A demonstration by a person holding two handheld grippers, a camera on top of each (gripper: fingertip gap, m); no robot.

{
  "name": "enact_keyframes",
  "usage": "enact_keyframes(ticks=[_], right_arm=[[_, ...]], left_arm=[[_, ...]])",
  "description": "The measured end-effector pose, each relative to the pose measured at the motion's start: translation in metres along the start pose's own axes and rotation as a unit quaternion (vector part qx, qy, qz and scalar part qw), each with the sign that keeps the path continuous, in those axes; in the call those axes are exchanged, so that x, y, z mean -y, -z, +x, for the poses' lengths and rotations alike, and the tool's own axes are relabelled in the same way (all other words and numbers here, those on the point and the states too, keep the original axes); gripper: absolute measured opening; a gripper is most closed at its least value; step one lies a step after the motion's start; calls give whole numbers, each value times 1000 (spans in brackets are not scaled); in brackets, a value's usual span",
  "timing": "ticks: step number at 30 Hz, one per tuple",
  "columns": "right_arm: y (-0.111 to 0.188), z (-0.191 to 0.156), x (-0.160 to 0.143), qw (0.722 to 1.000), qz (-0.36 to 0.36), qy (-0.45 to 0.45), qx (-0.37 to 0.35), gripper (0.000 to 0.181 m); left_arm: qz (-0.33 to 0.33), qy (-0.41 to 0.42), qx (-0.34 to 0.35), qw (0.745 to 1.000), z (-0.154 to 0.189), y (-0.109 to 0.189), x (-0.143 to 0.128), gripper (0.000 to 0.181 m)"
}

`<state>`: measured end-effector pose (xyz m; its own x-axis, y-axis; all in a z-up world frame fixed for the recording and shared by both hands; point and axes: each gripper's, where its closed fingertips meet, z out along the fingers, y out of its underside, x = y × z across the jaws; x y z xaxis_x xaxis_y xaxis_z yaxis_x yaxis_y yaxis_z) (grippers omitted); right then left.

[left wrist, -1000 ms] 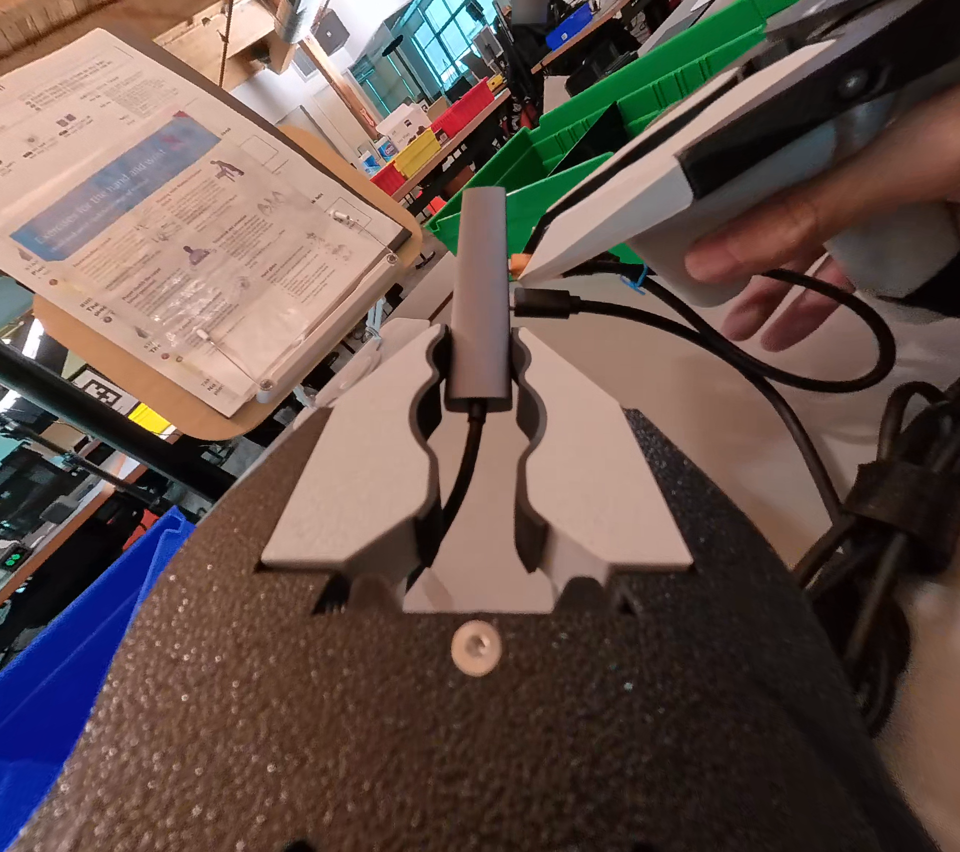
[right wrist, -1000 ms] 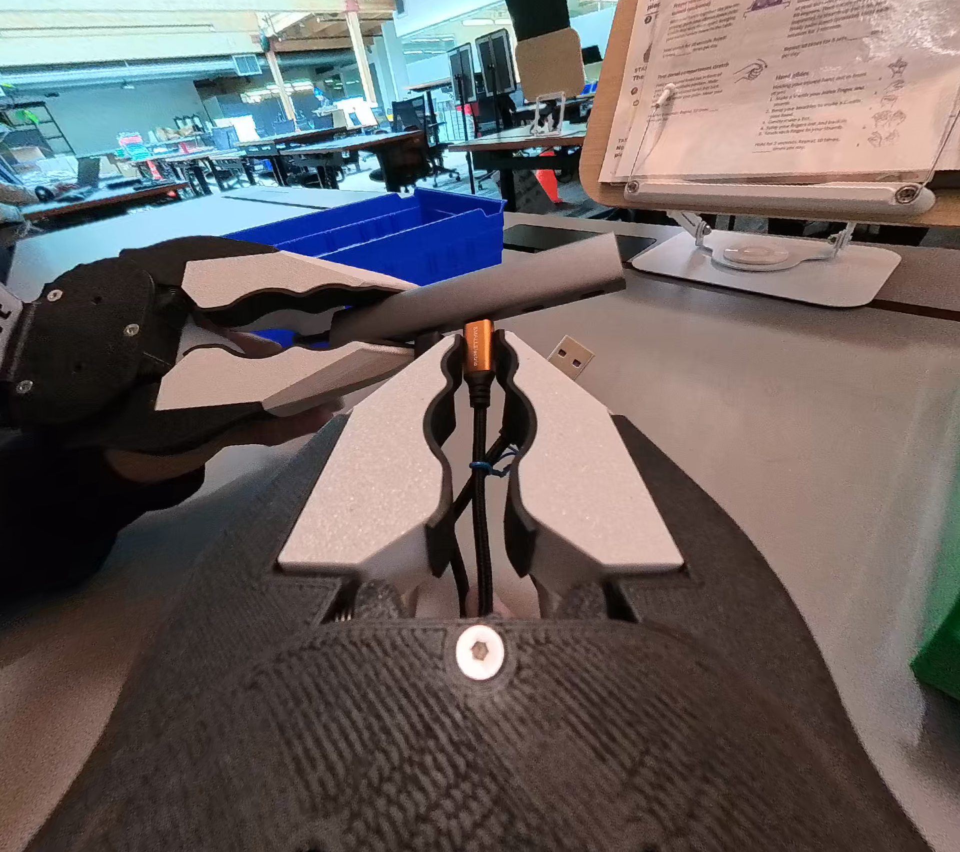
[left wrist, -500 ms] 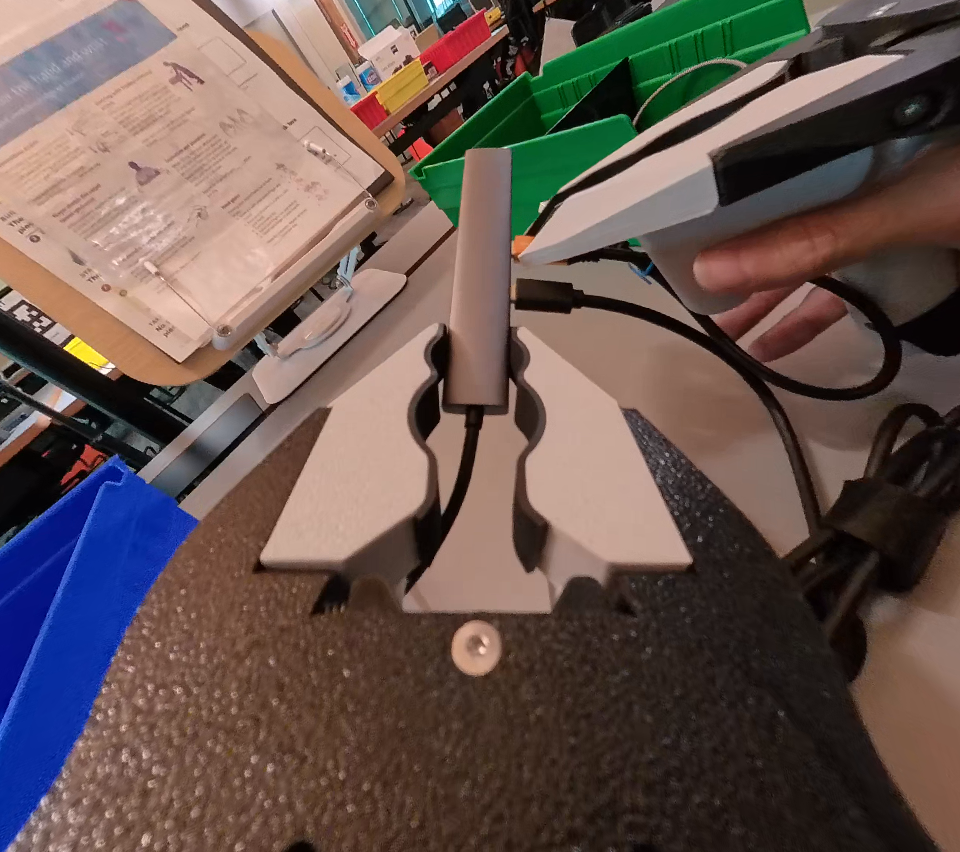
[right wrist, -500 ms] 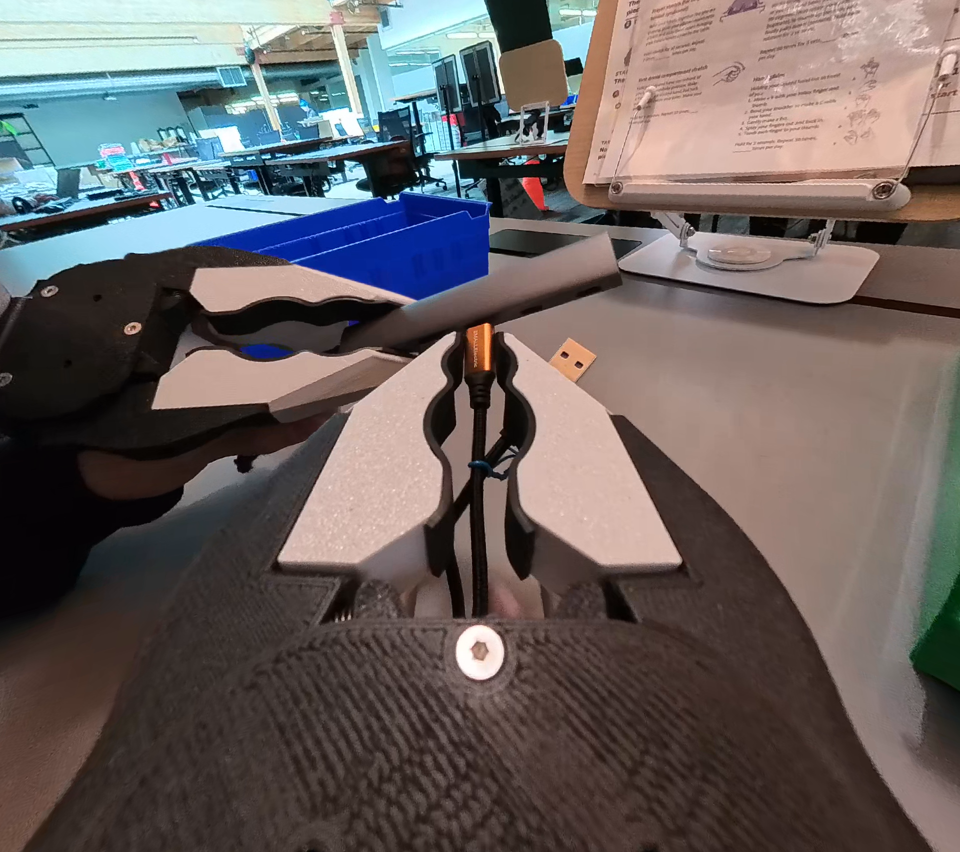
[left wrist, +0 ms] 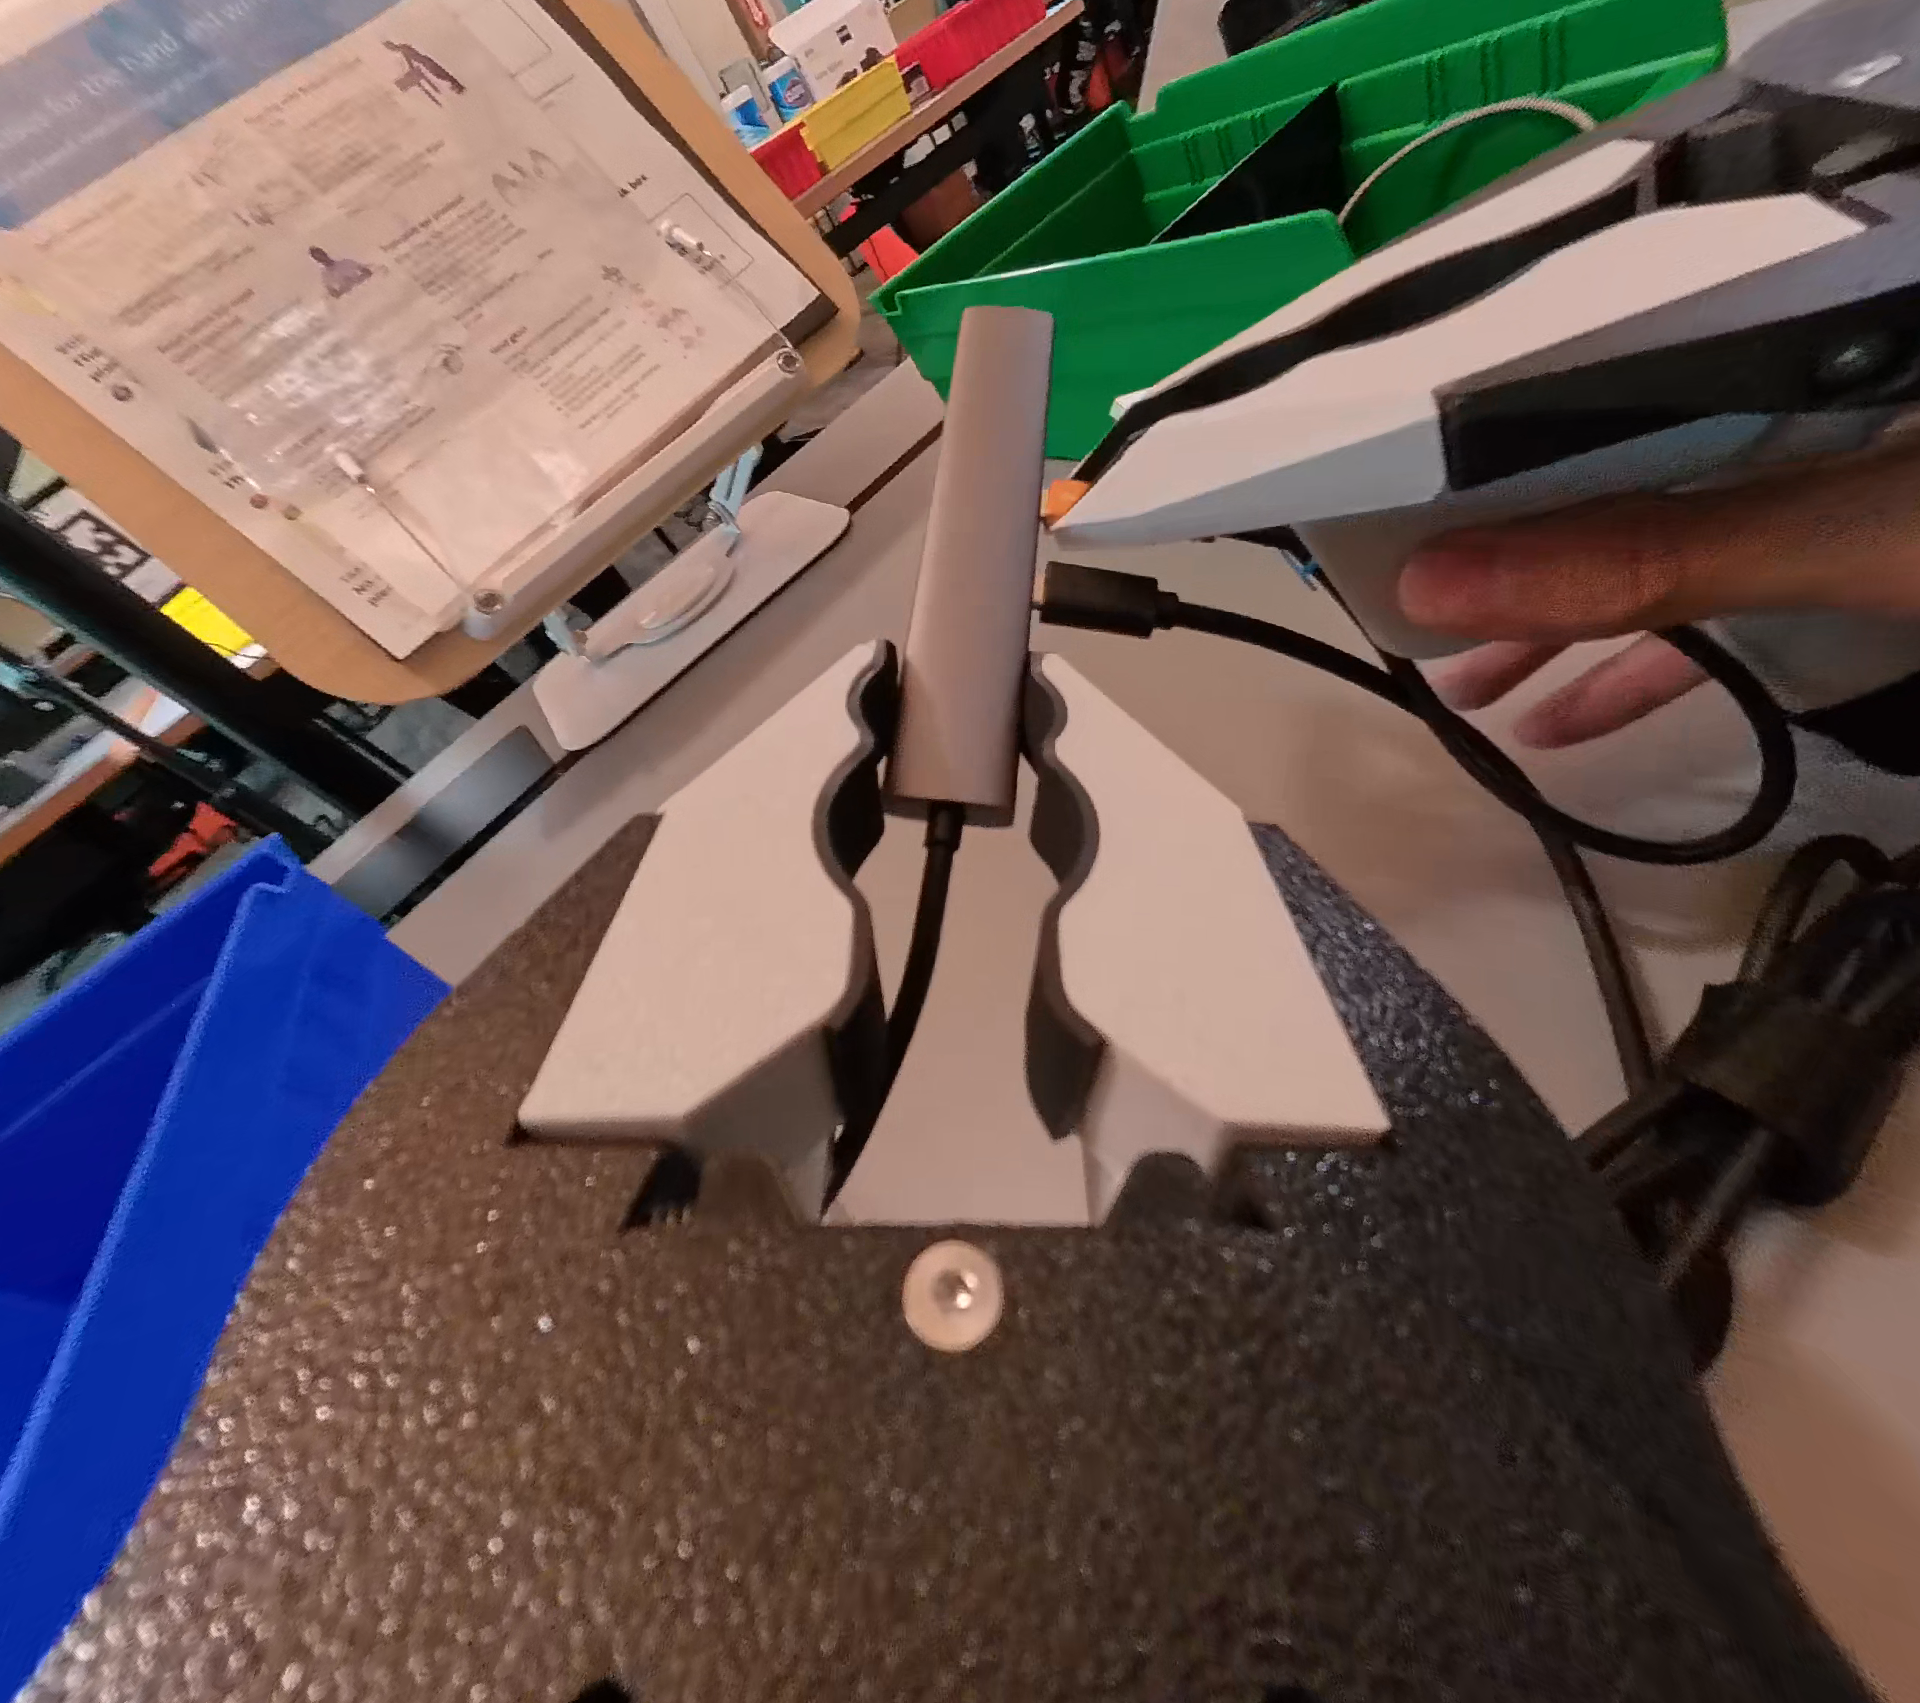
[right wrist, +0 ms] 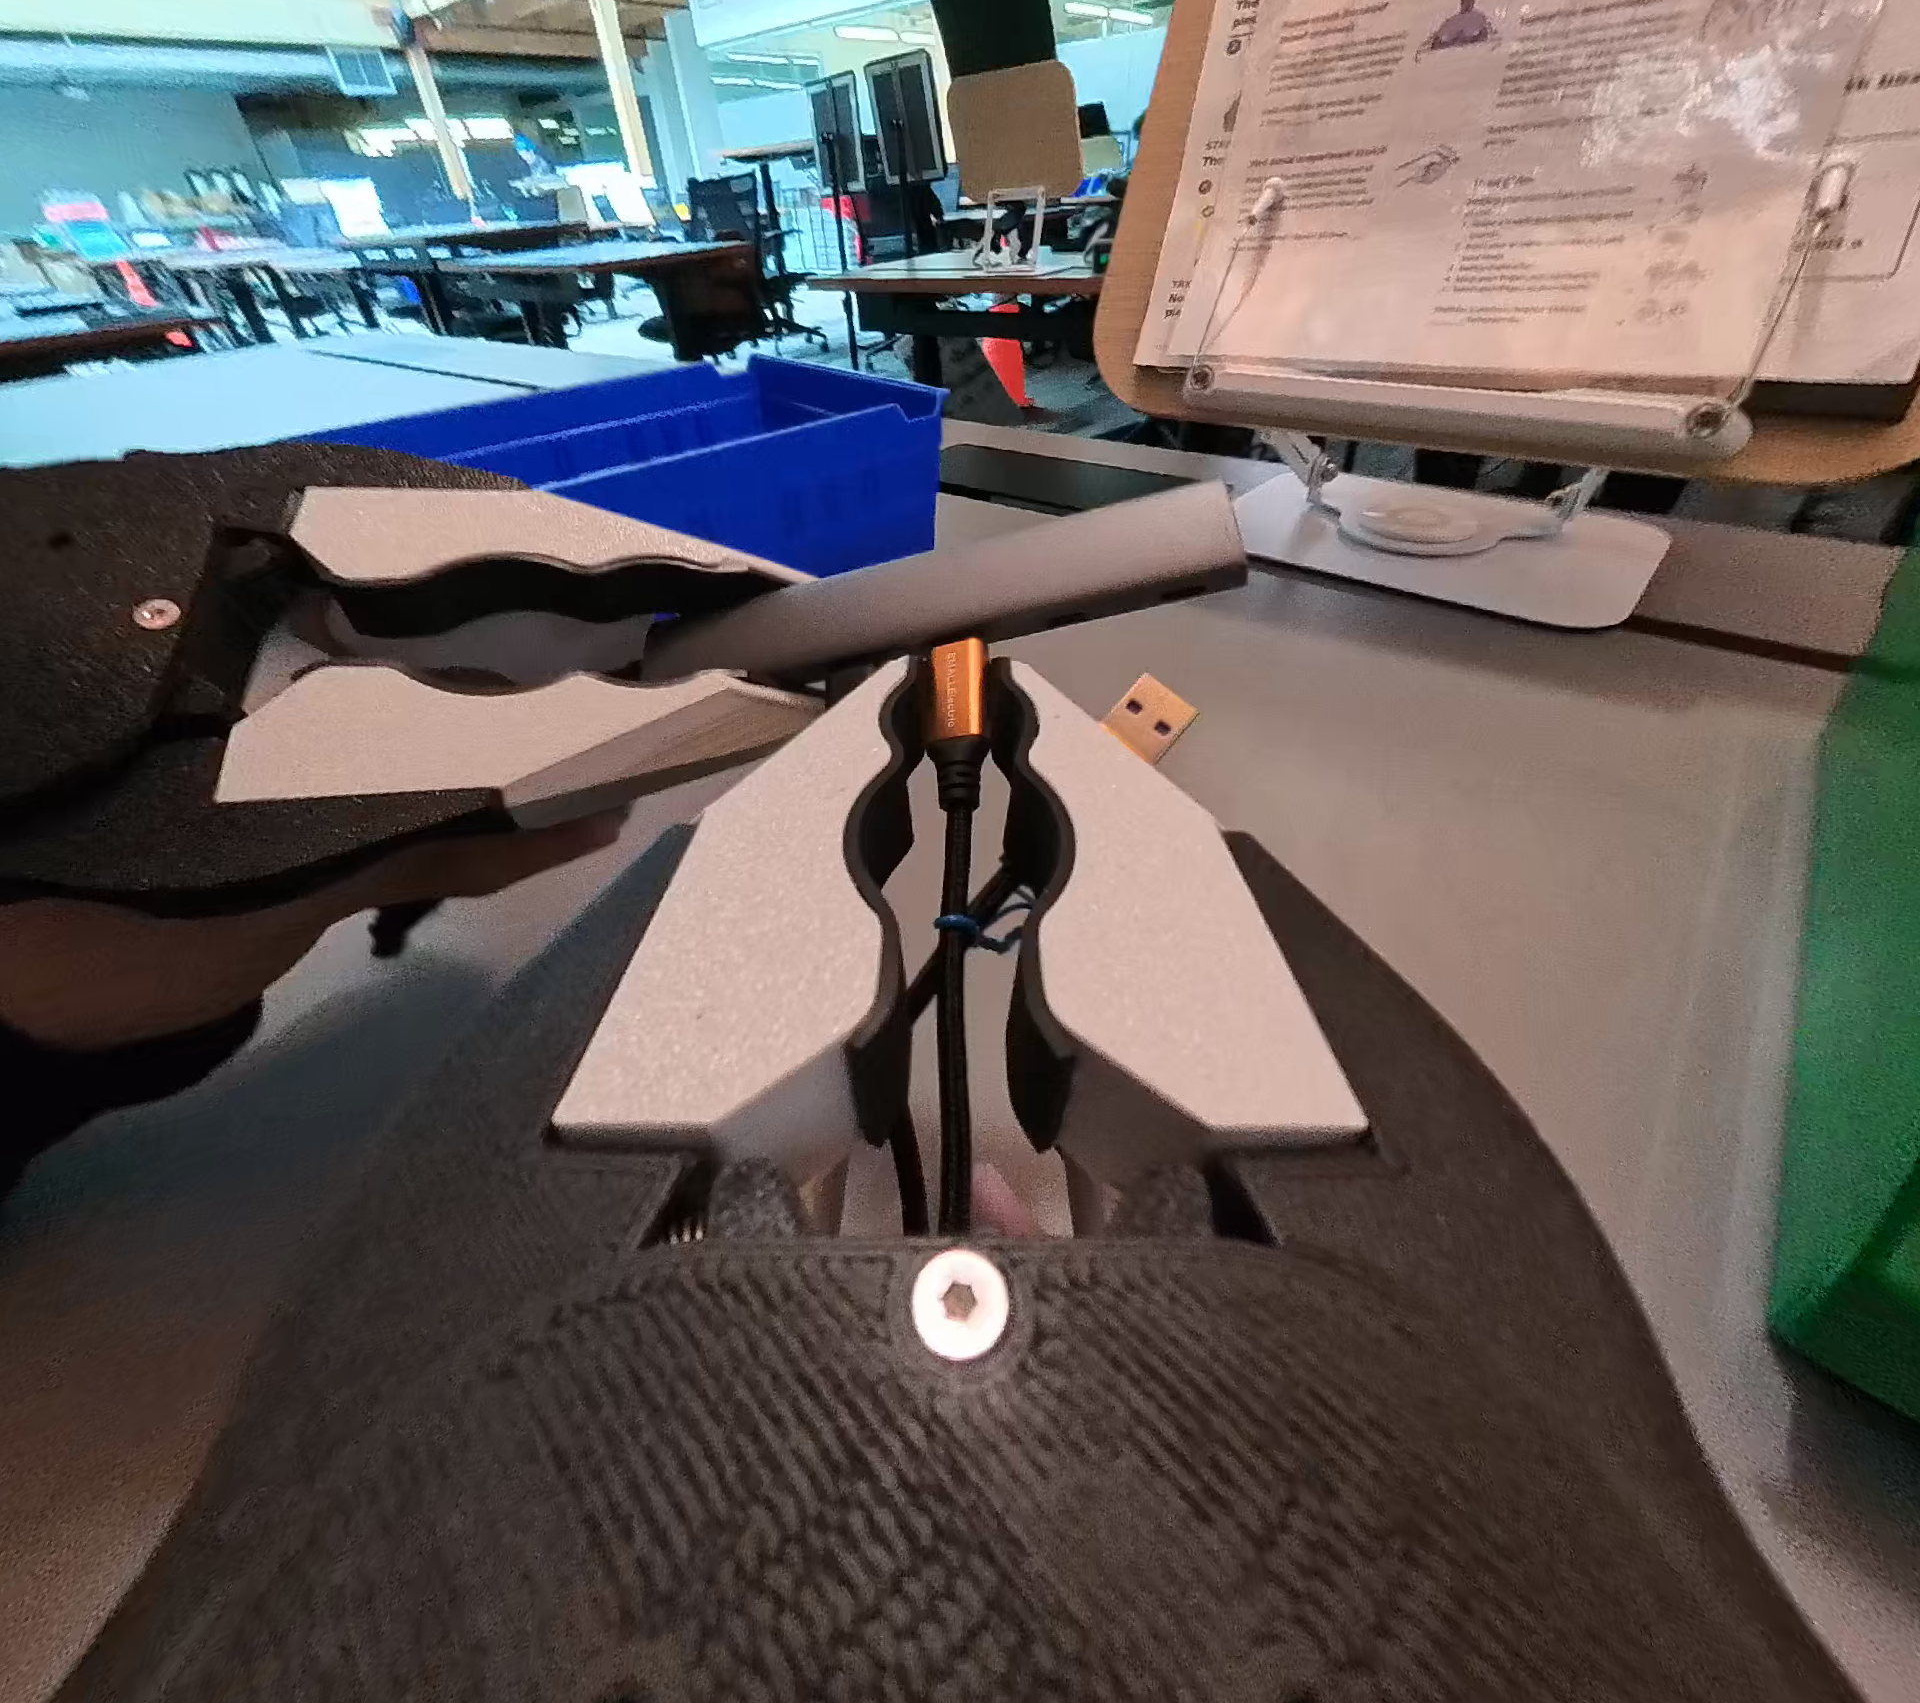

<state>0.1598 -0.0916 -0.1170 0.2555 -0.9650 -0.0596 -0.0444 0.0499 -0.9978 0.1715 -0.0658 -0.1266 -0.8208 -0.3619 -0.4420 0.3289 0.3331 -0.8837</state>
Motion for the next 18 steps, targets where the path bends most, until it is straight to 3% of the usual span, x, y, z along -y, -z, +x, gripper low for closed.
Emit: enact_keyframes(ticks=[1,9,18], right_arm=[[0,-1,1,1000,0,12,-2,11],[5,0,3,998,1,57,-16,11],[-3,-1,6,996,24,77,-30,11]], left_arm=[[1,-9,7,1000,-1,1,1,22],[1,-31,27,999,0,2,5,22],[4,92,6,996,-2,2,0,22]])
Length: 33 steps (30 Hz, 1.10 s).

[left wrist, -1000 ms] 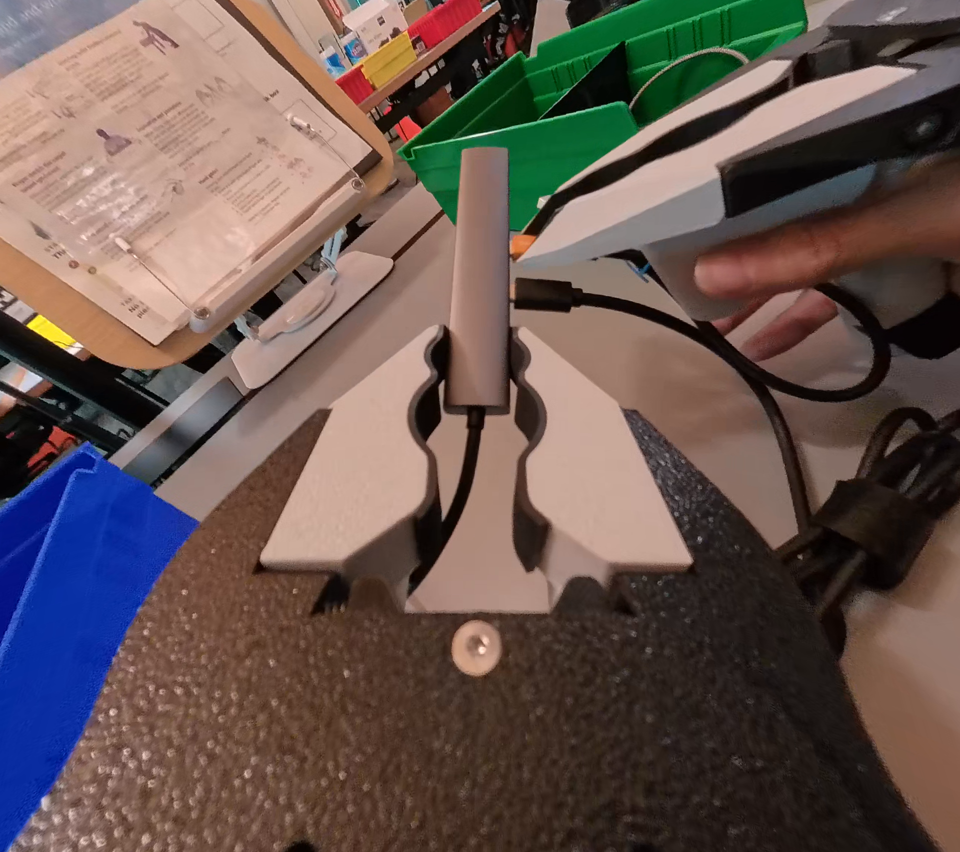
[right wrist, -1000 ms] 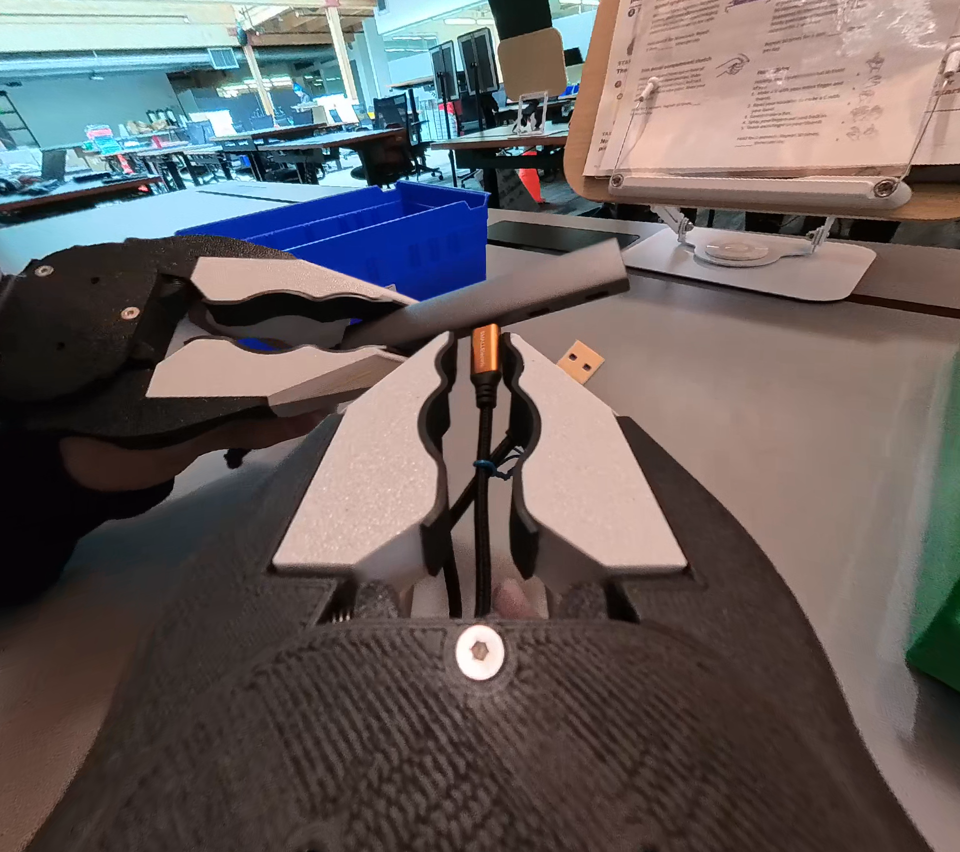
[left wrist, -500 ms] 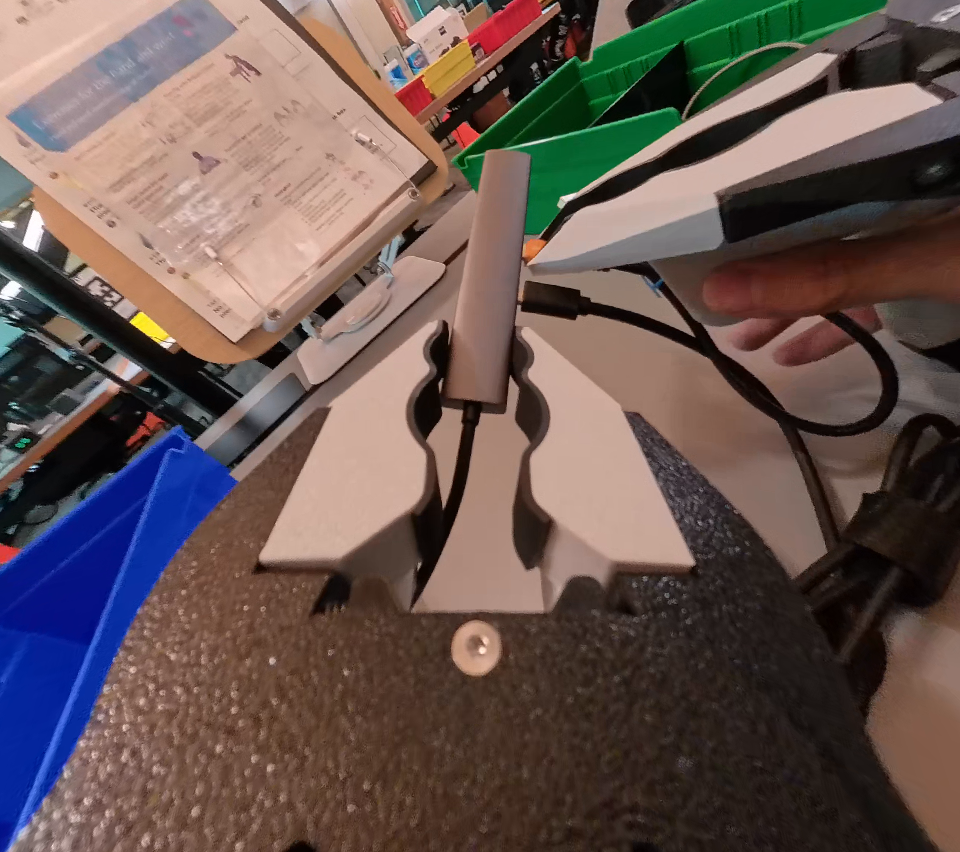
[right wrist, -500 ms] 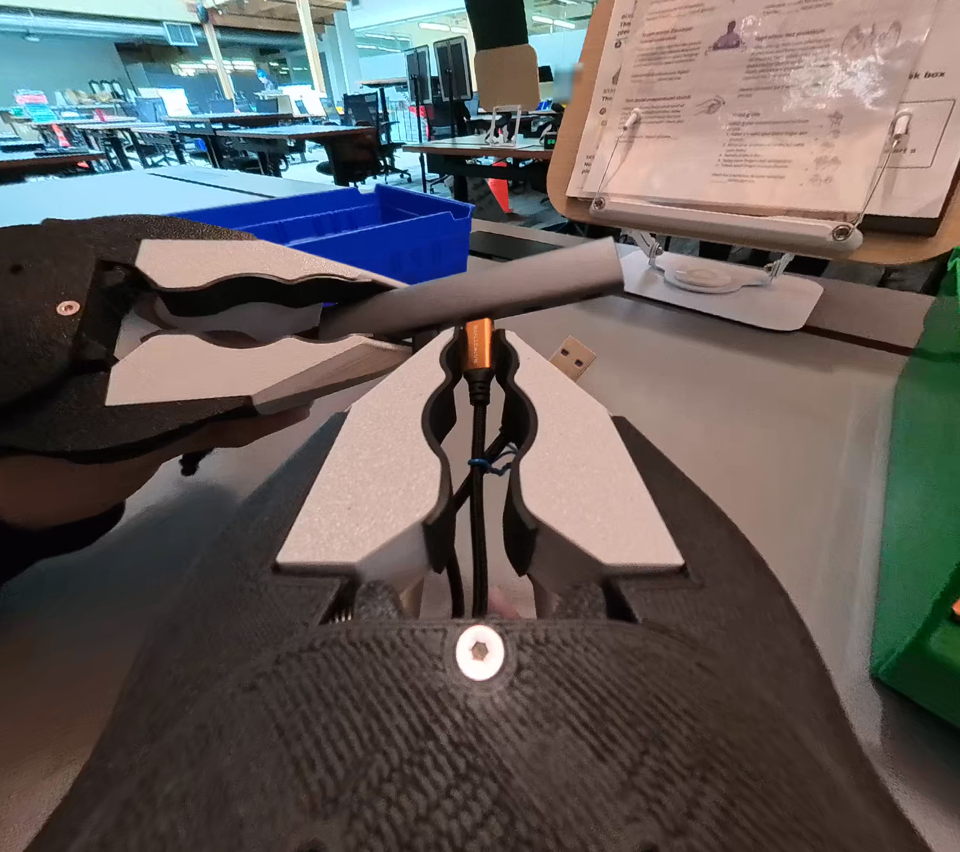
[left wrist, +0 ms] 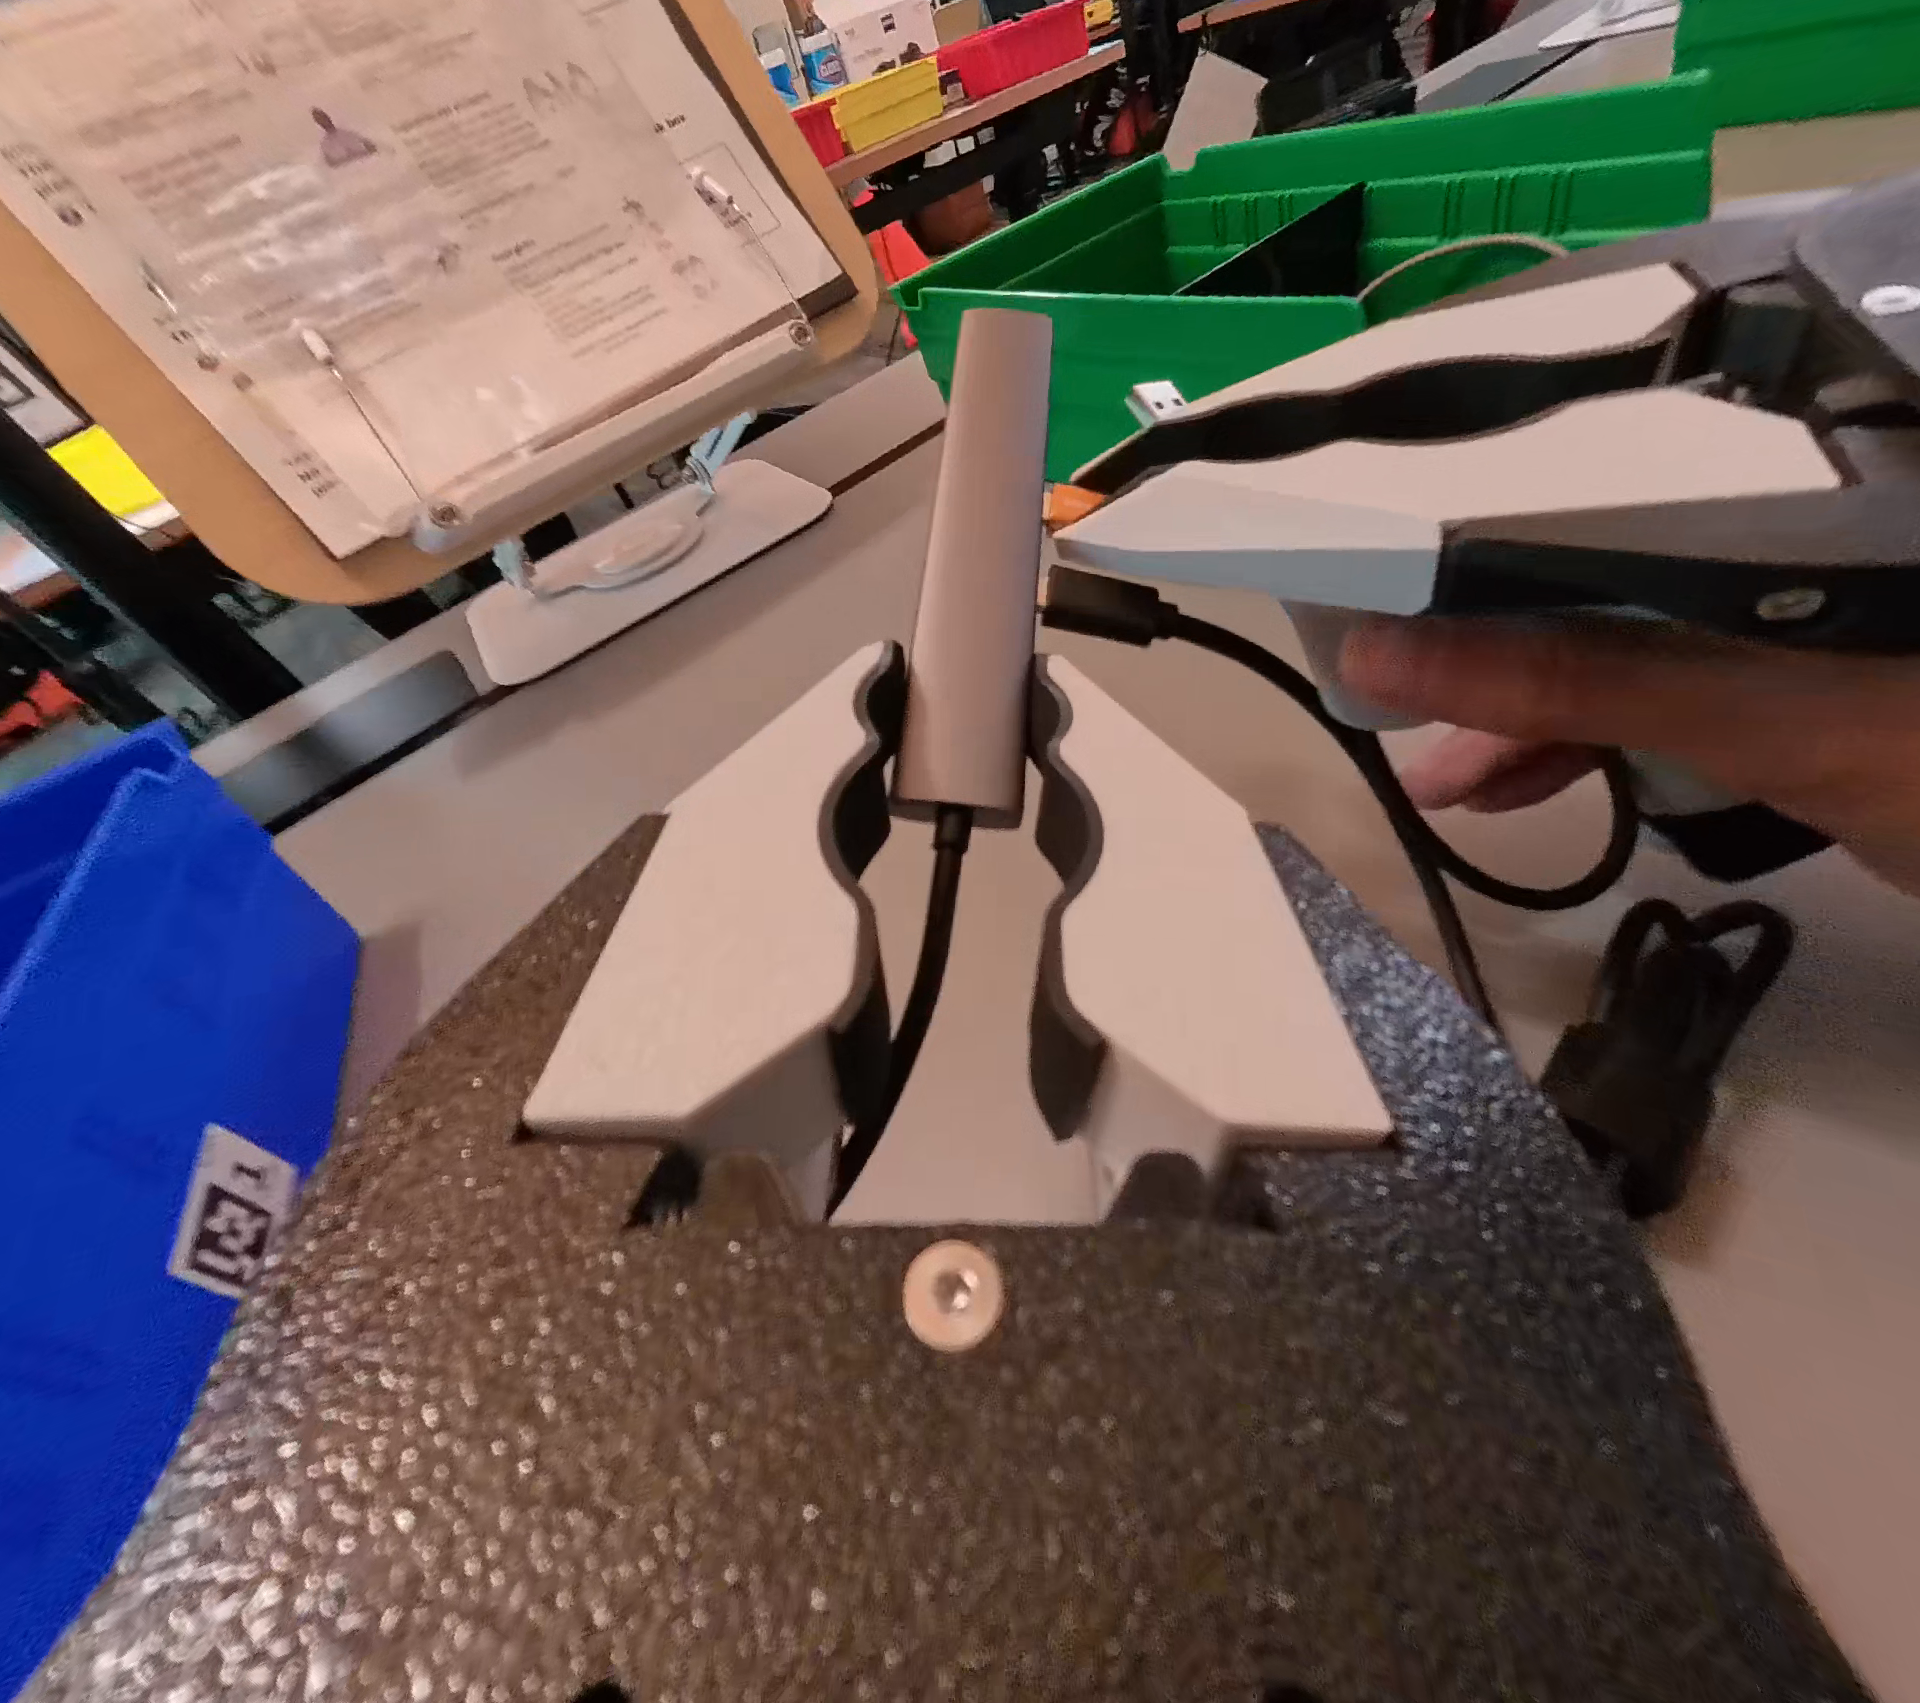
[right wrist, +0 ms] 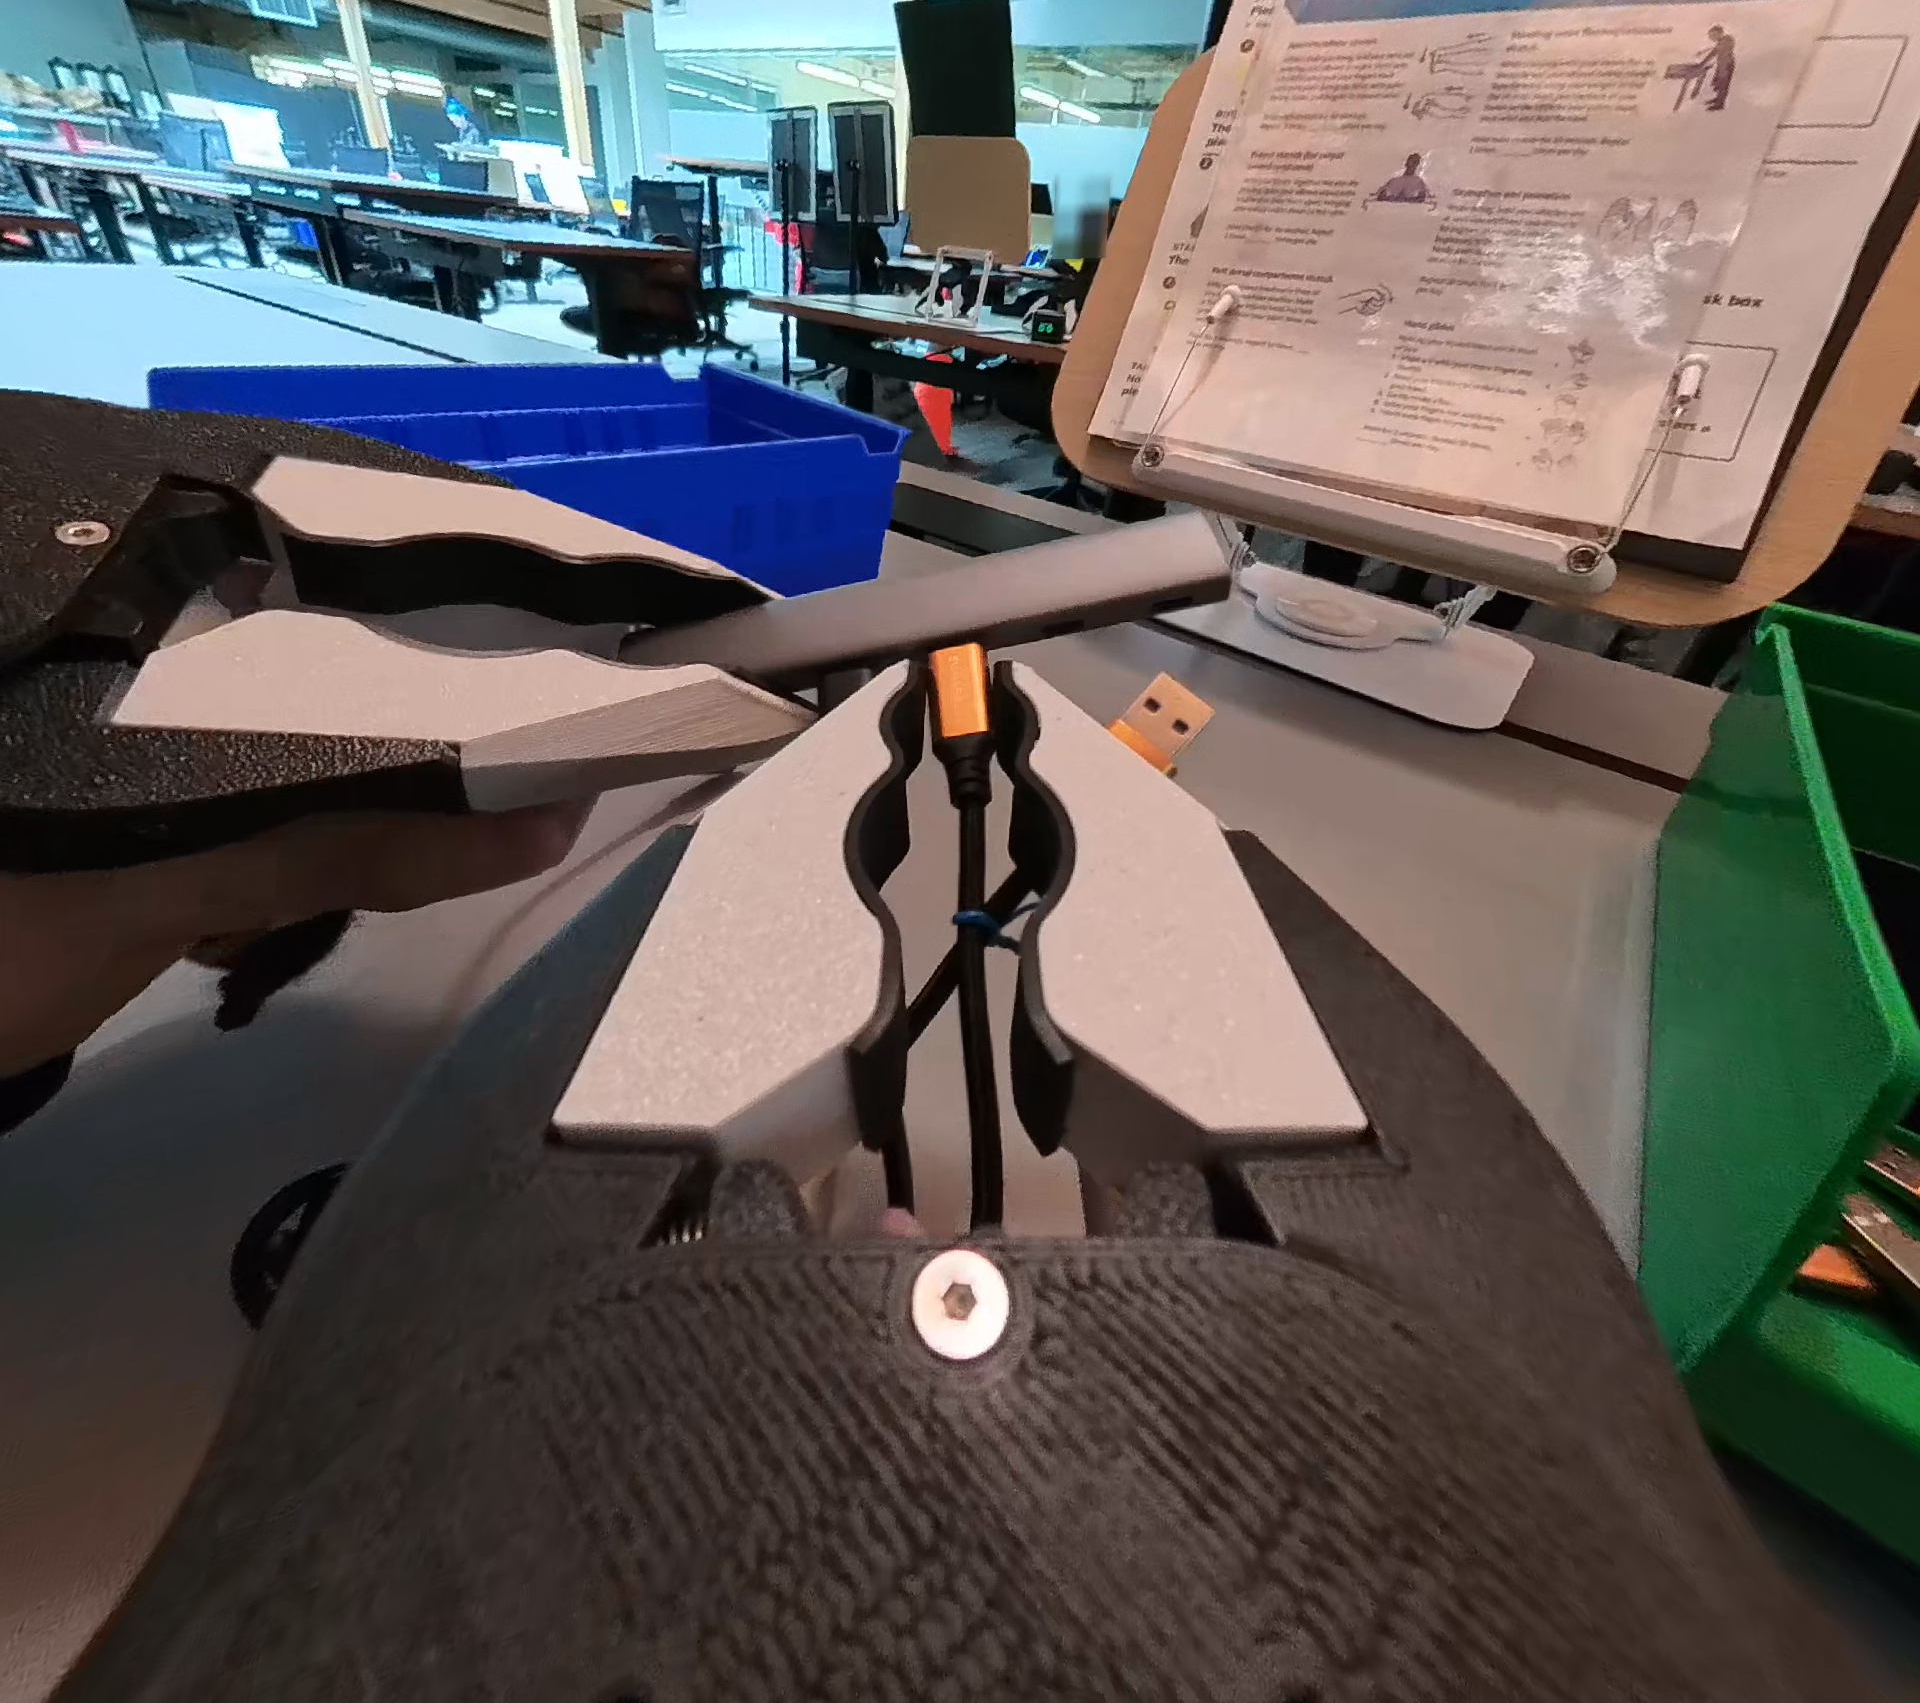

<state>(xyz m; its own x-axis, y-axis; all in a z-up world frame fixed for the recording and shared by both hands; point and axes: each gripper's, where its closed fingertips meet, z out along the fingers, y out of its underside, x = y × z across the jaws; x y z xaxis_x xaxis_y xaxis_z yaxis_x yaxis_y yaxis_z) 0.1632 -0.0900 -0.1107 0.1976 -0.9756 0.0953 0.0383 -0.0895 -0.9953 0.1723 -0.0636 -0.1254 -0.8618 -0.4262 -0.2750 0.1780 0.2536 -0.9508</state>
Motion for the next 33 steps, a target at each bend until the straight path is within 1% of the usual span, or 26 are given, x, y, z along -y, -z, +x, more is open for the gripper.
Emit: enact_keyframes(ticks=[3,5,6,10,13,15,16,17,18,19,20,21,22,23,25,27,29,30,32,33], right_arm=[[-1,2,-4,1000,-23,13,-9,11],[-1,3,-6,999,-34,34,-13,11],[-1,3,-9,998,-43,43,-14,11],[3,4,-13,996,-61,65,-31,11],[8,6,-16,995,-68,67,-40,11],[11,7,-18,993,-76,78,-44,11],[14,11,-21,992,-86,81,-54,11],[22,24,-35,984,-123,104,-78,11],[32,38,-41,983,-122,94,-95,11],[39,43,-37,992,-95,26,-84,11],[44,46,-25,996,-56,-17,-70,11],[48,52,-16,996,-42,-10,-82,11],[51,54,-8,995,-36,15,-88,11],[55,54,7,996,-19,30,-84,11],[68,64,47,993,32,60,-94,11],[84,86,89,983,75,130,-109,10],[91,119,113,972,66,190,-121,11],[89,134,118,970,50,212,-108,10],[78,167,116,969,6,232,-86,11],[71,177,108,969,-16,239,-57,11]], left_arm=[[-3,32,-12,999,2,-2,-3,22],[-5,73,-33,997,3,-4,-6,22],[-8,80,-37,996,3,-5,-8,22],[-15,43,-30,999,5,-6,-10,22],[-16,-3,-18,1000,9,-7,-9,23],[-18,-10,-20,1000,13,-8,-10,23],[-17,-11,-6,1000,9,-7,-9,22],[-4,-9,73,997,-23,-1,-5,21],[12,29,111,993,-55,9,-3,21],[21,84,99,991,-73,14,-3,22],[33,93,98,990,-83,19,-3,21],[43,73,95,992,-82,20,-1,21],[47,61,81,994,-72,19,2,21],[49,54,70,995,-64,16,4,21],[60,30,47,997,-49,13,9,21],[62,33,33,997,-44,11,8,21],[60,46,26,997,-44,10,5,21],[59,53,26,996,-45,10,3,21],[55,66,22,996,-46,9,-1,21],[56,72,21,996,-47,9,-2,21]])
